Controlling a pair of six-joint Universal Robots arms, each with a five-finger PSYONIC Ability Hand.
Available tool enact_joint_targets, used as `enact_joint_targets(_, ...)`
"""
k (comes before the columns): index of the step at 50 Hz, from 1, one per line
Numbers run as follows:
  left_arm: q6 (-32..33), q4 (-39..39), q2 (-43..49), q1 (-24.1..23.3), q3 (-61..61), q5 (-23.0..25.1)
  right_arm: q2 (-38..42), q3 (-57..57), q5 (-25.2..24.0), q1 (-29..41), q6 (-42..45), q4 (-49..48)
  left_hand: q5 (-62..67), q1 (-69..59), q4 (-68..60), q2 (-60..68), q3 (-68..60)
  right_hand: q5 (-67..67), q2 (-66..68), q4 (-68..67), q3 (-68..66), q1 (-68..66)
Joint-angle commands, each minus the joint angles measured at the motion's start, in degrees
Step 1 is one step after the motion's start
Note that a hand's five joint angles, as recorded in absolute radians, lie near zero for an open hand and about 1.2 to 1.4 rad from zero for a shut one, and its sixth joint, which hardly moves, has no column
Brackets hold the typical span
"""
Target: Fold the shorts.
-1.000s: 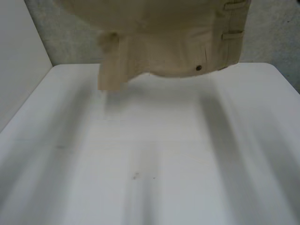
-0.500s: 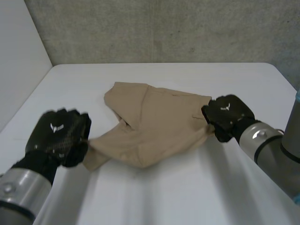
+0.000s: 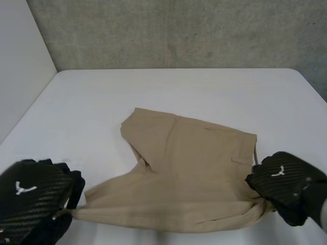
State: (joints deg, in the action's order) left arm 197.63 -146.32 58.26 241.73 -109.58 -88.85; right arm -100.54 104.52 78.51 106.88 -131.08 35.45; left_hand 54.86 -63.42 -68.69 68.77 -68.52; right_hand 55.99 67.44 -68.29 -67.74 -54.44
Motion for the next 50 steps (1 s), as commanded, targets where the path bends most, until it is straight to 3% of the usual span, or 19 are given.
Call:
enact_joint_targets(1,0.0,-1.5,-0.9,0.2,2.2,1.0,-4.5,1.2,-4.9,-3.7,1.4,0.9,15.1,-16.6,-11.3,11.2,-11.5,14.0,12.6,-11.7,-12.3,-25.6)
enact_joint_targets(4,0.0,-3.3,0.1,0.3,1.1,1.1,-4.1,2.8,-5.5,-6.0,1.5,-0.1,15.1,-16.6,-11.3,11.2,-11.5,14.0,12.6,-11.7,-12.3,-25.6)
enact_joint_targets(10,0.0,-13.8,8.1,0.8,-2.0,1.2,2.8,4.3,-6.2,-7.1,1.5,-5.6,15.1,-16.6,-11.3,11.2,-11.5,14.0,12.6,-11.7,-12.3,-25.6)
enact_joint_targets(20,-0.2,-20.0,14.7,0.1,-2.5,2.8,7.8,5.9,-6.1,-7.1,0.9,-8.7,13.8,-15.3,-10.0,9.9,-10.2,14.0,12.6,-11.7,-12.3,-25.6)
enact_joint_targets(21,-0.2,-20.1,15.3,0.1,-2.5,3.4,8.4,6.1,-6.1,-7.1,0.9,-9.2,-16.5,15.0,20.3,-20.4,20.2,14.0,12.6,-11.7,-12.3,-25.6)
enact_joint_targets(22,-0.2,-20.1,15.6,0.1,-2.4,3.8,8.6,6.1,-6.1,-7.0,0.9,-9.5,-34.3,32.8,38.1,-38.2,37.9,14.0,12.6,-11.7,-12.3,-25.6)
enact_joint_targets(23,-0.1,-20.2,15.7,0.2,-2.3,4.0,8.6,6.1,-6.1,-7.0,0.9,-9.5,-49.8,48.3,53.6,-53.7,53.4,14.0,12.6,-11.7,-12.3,-25.6)
enact_joint_targets(24,-0.1,-20.7,16.0,0.7,-2.0,4.6,8.7,6.5,-5.7,-7.0,0.9,-10.6,-53.6,52.2,57.4,-57.5,57.3,14.0,12.6,-11.7,-12.3,-25.6)
enact_joint_targets(27,-0.2,-22.4,15.8,1.5,-0.5,5.1,8.6,7.1,-5.6,-7.0,0.9,-11.1,-53.8,52.4,57.6,-57.7,57.5,14.0,12.6,-11.7,-12.3,-25.6)
enact_joint_targets(35,-0.5,-35.4,18.1,9.9,4.0,6.4,8.0,8.5,-6.0,-7.3,0.7,-11.7,-50.1,48.7,53.9,-54.0,53.8,14.0,12.6,-11.7,-12.3,-25.6)
enact_joint_targets(37,-0.5,-38.8,23.8,12.9,5.2,8.3,8.0,8.6,-6.0,-7.4,0.7,-11.9,-47.1,45.6,50.9,-51.0,50.7,14.0,12.6,-11.7,-12.3,-25.6)
enact_joint_targets(41,-0.6,-40.7,36.2,14.3,8.4,11.5,8.0,8.5,-5.8,-7.7,0.7,-12.8,-45.7,44.3,49.6,-49.6,49.4,14.0,12.6,-11.7,-12.3,-25.6)
enact_joint_targets(50,-0.6,-38.2,62.0,14.5,26.0,9.7,7.2,8.6,-5.9,-7.8,0.7,-14.4,-36.0,34.5,39.8,-39.9,39.6,14.0,12.6,-11.7,-12.3,-25.6)
